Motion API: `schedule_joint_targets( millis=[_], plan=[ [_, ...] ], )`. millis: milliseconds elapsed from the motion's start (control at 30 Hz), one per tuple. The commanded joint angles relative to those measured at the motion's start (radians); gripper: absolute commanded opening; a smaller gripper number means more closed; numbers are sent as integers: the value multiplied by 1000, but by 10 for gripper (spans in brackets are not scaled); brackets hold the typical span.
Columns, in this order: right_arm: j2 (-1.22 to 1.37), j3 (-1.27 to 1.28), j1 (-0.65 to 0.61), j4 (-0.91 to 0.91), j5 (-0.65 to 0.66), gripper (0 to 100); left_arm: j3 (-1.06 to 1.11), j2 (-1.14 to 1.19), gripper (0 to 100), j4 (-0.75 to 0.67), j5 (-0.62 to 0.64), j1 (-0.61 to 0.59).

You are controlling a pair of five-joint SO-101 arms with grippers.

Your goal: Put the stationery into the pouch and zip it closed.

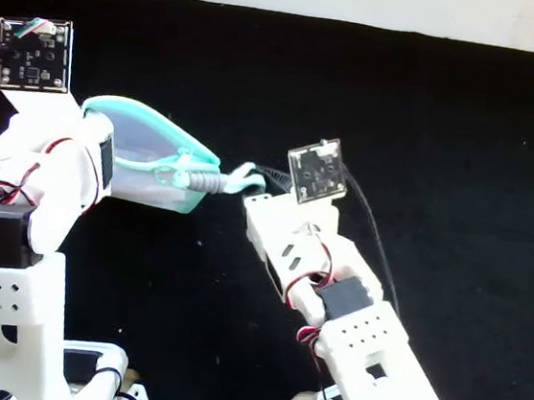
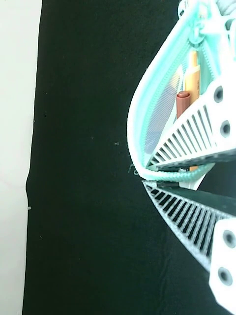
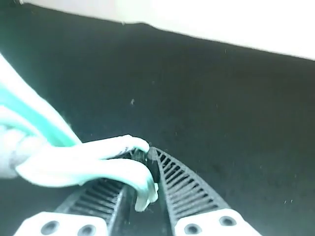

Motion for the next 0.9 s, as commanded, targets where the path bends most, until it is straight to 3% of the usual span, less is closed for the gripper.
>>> schedule_joint_targets(
  millis=[0,433,867],
  plan=[
    [-62,-110,13,-10,11,5,42,31,7,0,-2,28],
    [-84,-657,13,269,8,5,41,25,7,0,-2,25],
    [-128,-705,15,346,6,5,42,27,7,0,-2,25]
  ],
)
